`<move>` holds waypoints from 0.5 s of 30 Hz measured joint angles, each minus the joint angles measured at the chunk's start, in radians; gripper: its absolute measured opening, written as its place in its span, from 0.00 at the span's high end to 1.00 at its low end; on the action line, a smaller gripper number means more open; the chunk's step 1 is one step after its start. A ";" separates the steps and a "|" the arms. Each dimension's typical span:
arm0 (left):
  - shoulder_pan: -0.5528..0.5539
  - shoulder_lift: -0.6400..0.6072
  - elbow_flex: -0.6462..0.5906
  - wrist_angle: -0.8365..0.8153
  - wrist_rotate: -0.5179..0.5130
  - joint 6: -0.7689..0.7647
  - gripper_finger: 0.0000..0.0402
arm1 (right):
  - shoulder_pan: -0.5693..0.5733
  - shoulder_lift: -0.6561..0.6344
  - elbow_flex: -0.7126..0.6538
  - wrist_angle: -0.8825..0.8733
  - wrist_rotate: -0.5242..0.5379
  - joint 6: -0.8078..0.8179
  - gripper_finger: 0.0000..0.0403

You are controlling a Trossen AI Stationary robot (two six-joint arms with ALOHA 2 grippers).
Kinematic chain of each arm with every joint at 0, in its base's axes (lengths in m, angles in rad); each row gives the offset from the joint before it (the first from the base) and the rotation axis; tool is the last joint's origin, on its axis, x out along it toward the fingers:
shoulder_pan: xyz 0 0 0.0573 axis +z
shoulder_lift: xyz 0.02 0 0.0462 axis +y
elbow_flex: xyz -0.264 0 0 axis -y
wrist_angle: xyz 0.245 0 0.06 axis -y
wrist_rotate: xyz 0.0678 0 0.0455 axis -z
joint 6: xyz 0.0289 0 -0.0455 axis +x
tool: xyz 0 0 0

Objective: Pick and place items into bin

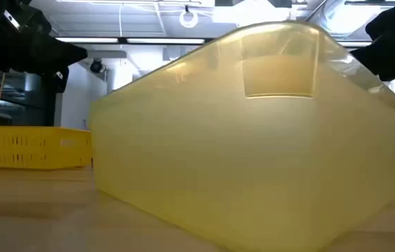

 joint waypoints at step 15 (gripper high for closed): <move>0.000 0.000 0.000 0.000 0.000 0.000 1.00 | 0.000 0.000 0.000 0.000 0.000 0.000 0.99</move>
